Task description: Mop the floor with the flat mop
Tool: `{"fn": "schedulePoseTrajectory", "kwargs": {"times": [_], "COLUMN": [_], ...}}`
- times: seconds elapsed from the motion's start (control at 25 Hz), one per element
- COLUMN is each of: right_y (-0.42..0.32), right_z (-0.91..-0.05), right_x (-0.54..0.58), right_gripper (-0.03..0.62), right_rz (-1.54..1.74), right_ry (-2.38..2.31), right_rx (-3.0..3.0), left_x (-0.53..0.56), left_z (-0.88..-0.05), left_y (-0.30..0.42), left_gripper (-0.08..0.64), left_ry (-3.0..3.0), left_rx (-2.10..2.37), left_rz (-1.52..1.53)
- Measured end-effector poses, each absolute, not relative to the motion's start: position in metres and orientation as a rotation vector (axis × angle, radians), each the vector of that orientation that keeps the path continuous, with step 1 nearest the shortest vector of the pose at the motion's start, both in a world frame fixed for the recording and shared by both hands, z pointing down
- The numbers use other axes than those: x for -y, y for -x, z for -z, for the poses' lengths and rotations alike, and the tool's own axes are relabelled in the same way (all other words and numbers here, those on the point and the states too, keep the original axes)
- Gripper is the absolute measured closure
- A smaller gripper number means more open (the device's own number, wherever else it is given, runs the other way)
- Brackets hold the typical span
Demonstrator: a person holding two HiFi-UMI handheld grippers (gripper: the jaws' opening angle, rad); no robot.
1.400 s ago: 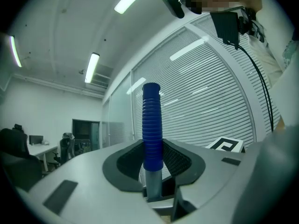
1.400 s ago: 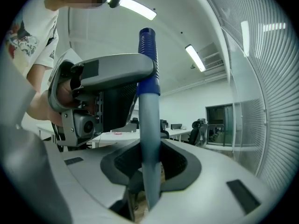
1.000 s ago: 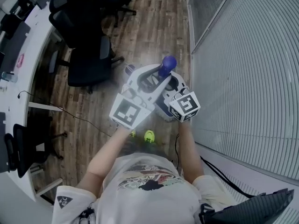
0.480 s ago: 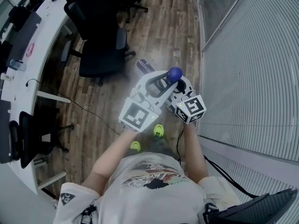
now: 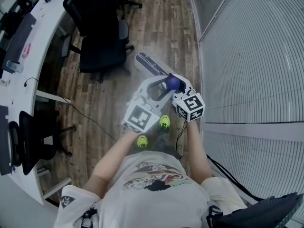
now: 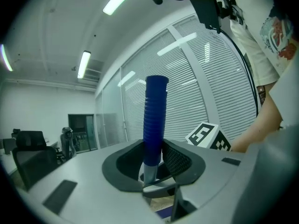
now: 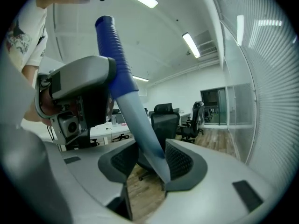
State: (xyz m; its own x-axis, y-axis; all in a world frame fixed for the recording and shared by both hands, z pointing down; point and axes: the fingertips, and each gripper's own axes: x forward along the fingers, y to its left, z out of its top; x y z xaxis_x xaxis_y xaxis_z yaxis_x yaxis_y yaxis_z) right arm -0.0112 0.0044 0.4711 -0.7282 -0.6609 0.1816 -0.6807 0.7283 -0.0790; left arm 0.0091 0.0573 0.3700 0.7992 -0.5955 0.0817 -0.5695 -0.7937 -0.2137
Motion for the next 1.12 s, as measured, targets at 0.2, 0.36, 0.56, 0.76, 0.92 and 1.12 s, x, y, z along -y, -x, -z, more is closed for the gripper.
{"fn": "schedulePoseTrajectory", "kwargs": {"times": [0.2, 0.36, 0.56, 0.76, 0.92, 1.12], "right_y": [-0.001, -0.013, 0.023, 0.055, 0.061, 0.074], "right_z": [-0.509, -0.518, -0.522, -0.536, -0.56, -0.585], "right_x": [-0.059, -0.088, -0.107, -0.124, -0.131, -0.146], "right_gripper": [0.414, 0.414, 0.414, 0.414, 0.414, 0.414], "right_rz": [-0.597, -0.954, -1.583, -2.223, -2.596, -2.687], "right_ry": [-1.187, -1.268, -1.05, -0.732, -0.545, -0.48], "right_rx": [2.794, 2.831, 2.872, 2.778, 2.591, 2.452], "left_x": [-0.098, -0.128, -0.165, -0.19, -0.201, -0.204], "left_z": [-0.389, -0.404, -0.424, -0.438, -0.449, -0.451], "left_y": [0.033, 0.059, 0.066, 0.079, 0.089, 0.093], "left_gripper": [0.448, 0.448, 0.448, 0.448, 0.448, 0.448], "left_ry": [2.815, 2.82, 2.816, 2.782, 2.752, 2.737], "left_rx": [-0.976, -0.984, -0.915, -0.88, -0.839, -0.807], "left_rz": [0.223, 0.251, 0.278, 0.297, 0.315, 0.334]}}
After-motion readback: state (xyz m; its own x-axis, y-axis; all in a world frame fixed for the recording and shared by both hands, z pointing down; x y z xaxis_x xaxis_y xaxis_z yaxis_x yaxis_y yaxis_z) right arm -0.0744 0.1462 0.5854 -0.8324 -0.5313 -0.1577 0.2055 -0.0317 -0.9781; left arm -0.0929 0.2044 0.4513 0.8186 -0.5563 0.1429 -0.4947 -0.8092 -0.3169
